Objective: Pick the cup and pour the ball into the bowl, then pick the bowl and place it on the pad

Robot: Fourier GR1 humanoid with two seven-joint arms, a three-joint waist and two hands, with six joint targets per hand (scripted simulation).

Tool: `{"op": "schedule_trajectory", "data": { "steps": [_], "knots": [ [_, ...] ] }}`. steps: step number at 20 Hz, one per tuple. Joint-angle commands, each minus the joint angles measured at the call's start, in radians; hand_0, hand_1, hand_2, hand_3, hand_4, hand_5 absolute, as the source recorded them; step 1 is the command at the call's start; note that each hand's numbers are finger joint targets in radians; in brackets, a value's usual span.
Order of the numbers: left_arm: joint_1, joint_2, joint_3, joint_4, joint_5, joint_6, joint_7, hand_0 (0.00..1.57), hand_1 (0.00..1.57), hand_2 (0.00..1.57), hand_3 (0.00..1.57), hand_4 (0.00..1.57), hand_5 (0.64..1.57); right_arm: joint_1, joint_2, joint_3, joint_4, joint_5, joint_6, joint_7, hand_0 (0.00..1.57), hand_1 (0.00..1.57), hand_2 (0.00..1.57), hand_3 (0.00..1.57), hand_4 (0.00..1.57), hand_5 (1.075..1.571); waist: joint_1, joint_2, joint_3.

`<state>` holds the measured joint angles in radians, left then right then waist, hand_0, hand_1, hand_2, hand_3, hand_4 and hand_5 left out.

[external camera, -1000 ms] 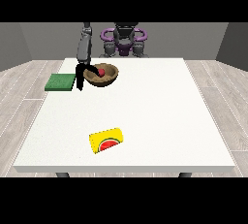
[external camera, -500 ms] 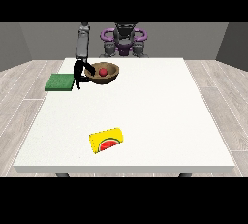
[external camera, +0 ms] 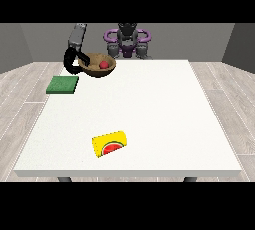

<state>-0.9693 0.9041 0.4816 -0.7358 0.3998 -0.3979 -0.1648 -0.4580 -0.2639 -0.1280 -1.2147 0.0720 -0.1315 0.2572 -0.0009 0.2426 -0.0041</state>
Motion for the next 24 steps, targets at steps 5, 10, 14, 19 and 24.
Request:
{"op": "schedule_trajectory", "data": {
  "steps": [5,10,14,19,24],
  "knots": [
    [0.033,0.076,0.034,0.050,0.010,-0.038,-0.046,0.00,0.00,0.00,0.00,0.00,1.539,-0.073,-0.092,-0.033,0.048,-0.015,0.086,0.040,1.57,1.57,1.57,1.57,1.30,1.520,-0.038,0.037,0.0039],
    [-0.045,0.078,0.012,-0.039,0.017,0.017,0.015,0.00,0.00,0.00,0.00,0.00,1.539,-0.152,-0.171,-0.108,0.203,-0.030,0.122,-0.101,1.57,1.57,1.57,1.57,1.30,1.514,-0.017,0.106,0.0055],
    [0.044,-0.046,-0.026,-0.110,-0.005,0.086,-0.033,0.00,0.00,0.00,0.00,0.00,1.535,-0.097,-0.172,-0.128,0.288,-0.021,0.120,-0.204,1.57,1.57,1.57,1.57,1.30,1.534,-0.014,0.065,0.0053],
    [0.022,0.025,-0.005,-0.148,0.016,0.056,-0.023,0.00,0.00,0.00,0.00,0.00,1.534,-0.151,-0.286,-0.241,0.410,-0.106,0.224,-0.294,1.57,1.57,1.57,1.21,1.28,1.535,0.003,0.143,0.0056],
    [-0.035,0.093,0.028,-0.124,0.024,0.091,-0.002,0.00,0.00,0.00,0.00,0.20,1.532,-0.232,-0.360,-0.260,0.458,-0.130,0.304,-0.304,1.57,1.57,1.57,0.78,1.29,1.551,-0.027,0.208,0.0050]
  ]
}}
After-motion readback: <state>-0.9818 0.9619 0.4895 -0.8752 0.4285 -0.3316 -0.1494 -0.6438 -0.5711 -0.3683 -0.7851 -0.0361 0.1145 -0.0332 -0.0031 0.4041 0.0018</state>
